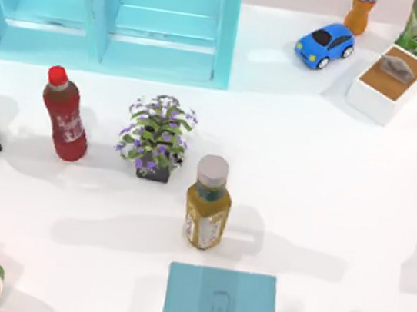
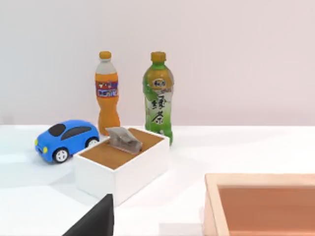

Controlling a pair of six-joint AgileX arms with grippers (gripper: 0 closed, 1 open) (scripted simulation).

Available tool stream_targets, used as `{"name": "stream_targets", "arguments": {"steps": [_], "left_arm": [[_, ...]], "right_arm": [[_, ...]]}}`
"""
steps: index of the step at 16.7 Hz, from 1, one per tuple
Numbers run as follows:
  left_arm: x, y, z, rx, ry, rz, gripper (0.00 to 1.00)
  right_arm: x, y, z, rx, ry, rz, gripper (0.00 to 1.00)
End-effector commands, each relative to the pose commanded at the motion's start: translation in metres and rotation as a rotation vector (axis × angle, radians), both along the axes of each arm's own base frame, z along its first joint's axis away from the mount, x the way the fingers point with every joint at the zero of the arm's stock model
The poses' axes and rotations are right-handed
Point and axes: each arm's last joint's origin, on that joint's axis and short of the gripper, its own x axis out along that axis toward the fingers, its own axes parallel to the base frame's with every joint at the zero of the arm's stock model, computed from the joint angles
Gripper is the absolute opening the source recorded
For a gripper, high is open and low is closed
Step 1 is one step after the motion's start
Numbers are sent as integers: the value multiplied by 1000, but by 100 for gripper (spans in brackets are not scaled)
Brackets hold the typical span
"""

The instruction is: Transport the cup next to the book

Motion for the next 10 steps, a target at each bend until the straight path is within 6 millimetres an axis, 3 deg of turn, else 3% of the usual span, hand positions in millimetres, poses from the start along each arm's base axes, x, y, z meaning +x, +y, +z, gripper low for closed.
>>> {"name": "stream_targets", "arguments": {"steps": [3, 10], "left_arm": [[1, 1, -11, -3, 2, 3, 100], [2, 3, -87, 3, -4, 4, 100]], "right_arm": [[0, 0, 0, 0, 0, 0, 100], [0, 0, 0, 0, 0, 0, 100]]}}
